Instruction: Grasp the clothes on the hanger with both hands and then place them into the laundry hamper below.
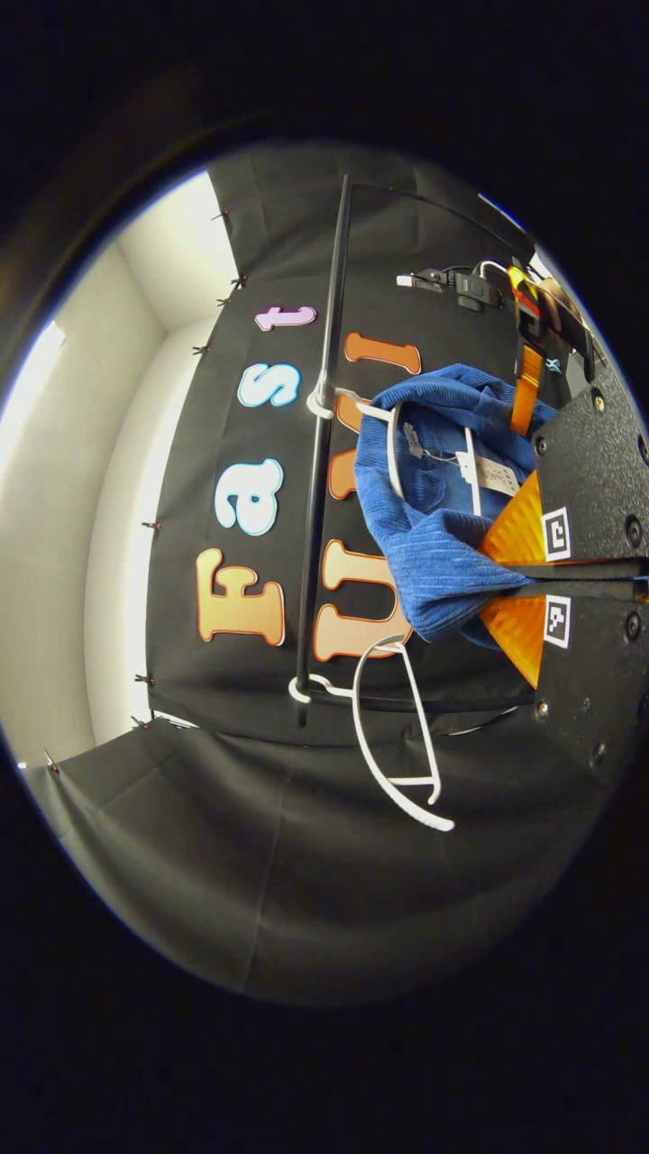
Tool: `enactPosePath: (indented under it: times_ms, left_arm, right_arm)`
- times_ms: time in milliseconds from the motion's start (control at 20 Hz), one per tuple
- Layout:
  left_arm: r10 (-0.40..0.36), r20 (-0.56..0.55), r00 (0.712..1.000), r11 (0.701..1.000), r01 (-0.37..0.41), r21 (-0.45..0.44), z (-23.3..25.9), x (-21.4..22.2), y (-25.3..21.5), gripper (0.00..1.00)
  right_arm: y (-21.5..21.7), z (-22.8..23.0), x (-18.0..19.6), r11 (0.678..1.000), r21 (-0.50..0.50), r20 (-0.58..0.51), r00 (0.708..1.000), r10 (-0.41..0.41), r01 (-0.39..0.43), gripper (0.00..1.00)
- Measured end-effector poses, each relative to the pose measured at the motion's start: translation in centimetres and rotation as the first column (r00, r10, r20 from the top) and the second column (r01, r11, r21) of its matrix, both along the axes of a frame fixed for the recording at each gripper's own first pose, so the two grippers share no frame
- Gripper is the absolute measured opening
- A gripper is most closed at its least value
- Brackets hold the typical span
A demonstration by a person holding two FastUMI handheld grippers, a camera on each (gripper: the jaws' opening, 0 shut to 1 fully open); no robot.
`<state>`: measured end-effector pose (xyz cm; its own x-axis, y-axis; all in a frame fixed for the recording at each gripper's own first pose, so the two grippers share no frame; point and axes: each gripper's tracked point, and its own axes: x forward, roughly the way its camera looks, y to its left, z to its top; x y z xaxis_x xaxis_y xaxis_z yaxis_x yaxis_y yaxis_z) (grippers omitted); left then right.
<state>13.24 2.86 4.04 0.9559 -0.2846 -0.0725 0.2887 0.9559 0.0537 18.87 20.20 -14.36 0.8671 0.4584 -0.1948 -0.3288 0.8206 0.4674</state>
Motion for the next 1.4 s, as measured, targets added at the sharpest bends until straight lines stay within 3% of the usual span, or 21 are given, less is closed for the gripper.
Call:
enactPosePath:
  times_ms: [50,100,150,200,500,650,750,1000,1150,1400]
  left_arm:
    - [-0.007,0.008,1.000,1.000,0.007,0.011,0.3,0.2,0.4,0.00]
    - [-0.016,0.015,1.000,1.000,0.016,0.018,0.5,0.5,0.6,0.01]
    - [-0.025,0.021,0.999,0.999,0.025,0.021,0.7,0.7,0.8,0.01]
    - [-0.036,0.027,0.999,0.999,0.036,0.021,1.0,0.8,1.1,0.02]
    - [-0.079,0.032,0.996,0.997,0.079,-0.012,2.0,1.3,2.1,0.01]
    - [-0.074,0.047,0.996,0.997,0.076,-0.035,3.2,1.9,2.9,0.01]
    - [-0.073,0.059,0.996,0.996,0.076,-0.046,4.0,2.4,3.2,0.01]
    - [-0.075,0.080,0.994,0.995,0.080,-0.055,5.2,3.6,3.7,0.01]
    - [-0.076,0.081,0.994,0.996,0.080,-0.049,5.4,4.7,3.9,0.00]
    - [-0.074,0.052,0.996,0.995,0.078,-0.068,4.4,6.8,4.3,0.01]
  right_arm:
    - [0.1,0.4,-0.5,0.998,0.048,-0.027,0.999,0.031,-0.029,0.13]
    - [0.6,0.9,-0.8,0.991,0.113,-0.043,0.996,0.071,-0.066,0.10]
    - [0.9,1.6,-1.0,0.979,0.178,-0.045,0.993,0.107,-0.097,0.02]
    - [0.6,2.5,-1.1,0.967,0.229,-0.035,0.991,0.127,-0.115,0.10]
    - [-2.9,7.8,-2.9,0.887,0.434,0.050,0.987,0.150,-0.157,0.09]
    - [-4.0,10.3,-3.4,0.830,0.526,0.073,0.982,0.172,-0.185,0.09]
    - [-5.0,11.5,-3.5,0.803,0.565,0.091,0.982,0.168,-0.190,0.09]
    - [-7.6,14.3,-2.8,0.785,0.594,0.135,0.984,0.119,-0.177,0.09]
    - [-9.1,15.8,-2.3,0.757,0.632,0.148,0.985,0.090,-0.164,0.09]
    - [-12.2,16.9,-0.5,0.738,0.666,0.135,0.991,0.019,-0.105,0.08]
